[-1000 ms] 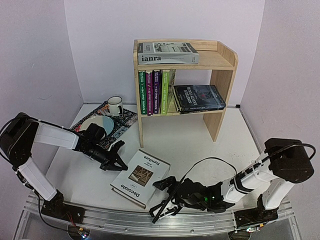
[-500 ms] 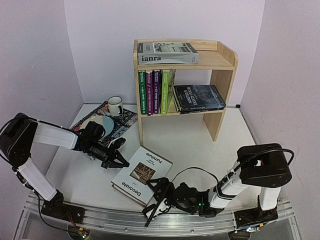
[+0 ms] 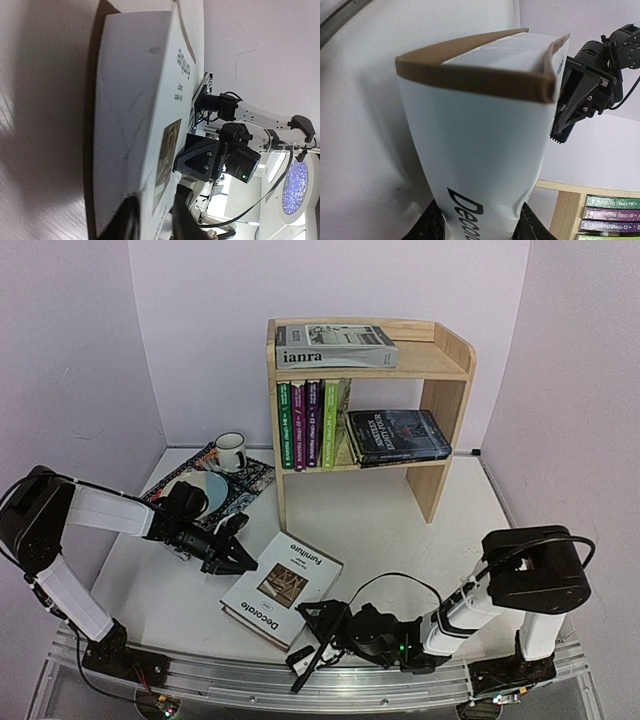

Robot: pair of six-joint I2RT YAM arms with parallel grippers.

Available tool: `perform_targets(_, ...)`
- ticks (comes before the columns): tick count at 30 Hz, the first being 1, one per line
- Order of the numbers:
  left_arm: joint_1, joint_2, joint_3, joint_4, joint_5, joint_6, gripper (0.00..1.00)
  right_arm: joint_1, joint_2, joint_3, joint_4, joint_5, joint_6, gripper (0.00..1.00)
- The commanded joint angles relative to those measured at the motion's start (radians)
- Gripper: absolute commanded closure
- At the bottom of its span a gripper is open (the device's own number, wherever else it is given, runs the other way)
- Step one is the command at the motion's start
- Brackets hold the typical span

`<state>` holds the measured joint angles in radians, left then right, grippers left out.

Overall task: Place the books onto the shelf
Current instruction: Pass from the left arm to the right, then place the book on the book pile on the shelf.

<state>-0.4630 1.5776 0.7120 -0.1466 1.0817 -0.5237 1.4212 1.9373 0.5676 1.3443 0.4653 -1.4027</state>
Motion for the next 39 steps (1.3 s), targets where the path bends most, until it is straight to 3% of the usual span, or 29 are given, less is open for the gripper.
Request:
perform_targets(1, -0.014, 0.0, 0.023, 0.033, 0.04, 0.005, 0.5, 0.001, -0.078, 0.002, 0.312, 0.009, 0.004, 0.69)
perform_targets(4, -0.007, -0.007, 0.03, 0.025, -0.001, 0.007, 0.33, 0.001, -0.115, -0.005, 0.306, 0.008, 0.02, 0.69)
perform_targets(8, 0.031, -0.059, 0.05, 0.017, -0.035, 0.001, 0.26, 0.001, -0.176, -0.019, 0.255, 0.012, 0.03, 0.69)
perform_targets(17, 0.236, -0.233, 0.14, -0.073, -0.118, -0.002, 0.18, 0.003, -0.379, -0.037, 0.014, -0.012, 0.119, 0.72)
perform_targets(22, 0.271, -0.274, 0.252, -0.192, -0.224, 0.054, 0.18, 0.002, -0.51, 0.016, -0.2, -0.028, 0.125, 0.72)
perform_targets(29, 0.274, -0.268, 0.265, -0.211, -0.238, 0.068, 0.17, 0.002, -0.684, 0.201, -0.579, -0.118, 0.147, 0.72)
perform_targets(39, 0.273, -0.275, 0.253, -0.212, -0.24, 0.082, 0.18, -0.012, -0.655, 0.546, -0.956, -0.025, 0.013, 0.76)
